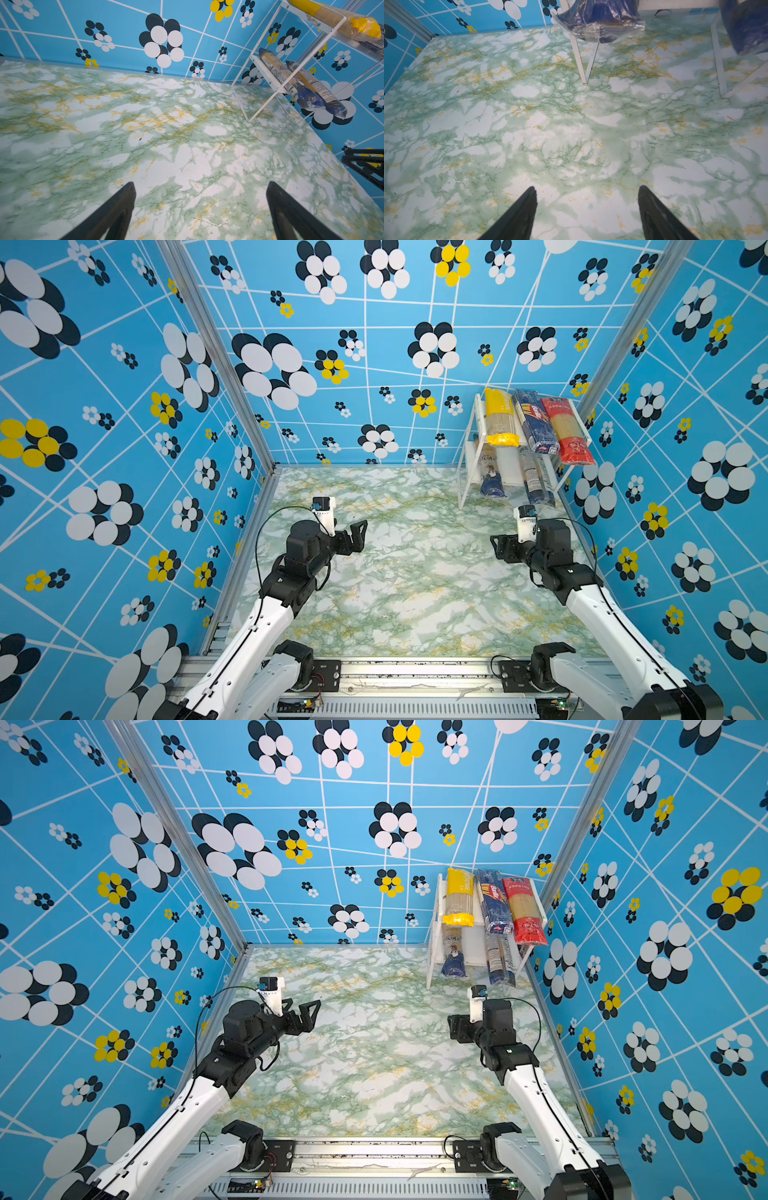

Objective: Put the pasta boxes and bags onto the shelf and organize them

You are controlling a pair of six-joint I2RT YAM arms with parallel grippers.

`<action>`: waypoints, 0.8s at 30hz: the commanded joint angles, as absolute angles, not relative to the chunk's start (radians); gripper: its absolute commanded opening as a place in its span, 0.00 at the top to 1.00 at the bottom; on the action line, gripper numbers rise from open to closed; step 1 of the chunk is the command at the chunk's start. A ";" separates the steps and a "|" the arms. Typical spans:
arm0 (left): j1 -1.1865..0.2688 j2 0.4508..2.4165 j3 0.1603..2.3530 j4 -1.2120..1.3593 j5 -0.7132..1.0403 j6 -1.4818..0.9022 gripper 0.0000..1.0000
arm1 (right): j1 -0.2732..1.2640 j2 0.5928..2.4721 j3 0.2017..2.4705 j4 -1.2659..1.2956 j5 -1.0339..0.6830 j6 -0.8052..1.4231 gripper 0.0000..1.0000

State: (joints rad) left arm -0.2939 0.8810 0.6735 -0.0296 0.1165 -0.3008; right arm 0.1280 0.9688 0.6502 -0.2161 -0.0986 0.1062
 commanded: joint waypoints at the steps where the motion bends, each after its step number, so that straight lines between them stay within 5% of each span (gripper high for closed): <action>1: -0.271 0.901 0.677 -0.005 0.057 -0.231 0.01 | 0.091 0.955 0.614 -0.116 -0.032 0.142 0.21; 24: -0.093 1.142 0.462 0.420 0.013 0.004 0.01 | 0.058 1.095 0.484 0.276 0.136 0.112 0.17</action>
State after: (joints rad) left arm -0.1066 1.1179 0.4870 0.2985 0.0223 -0.0391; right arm 0.0658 1.0786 0.5053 0.1860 0.0895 0.1127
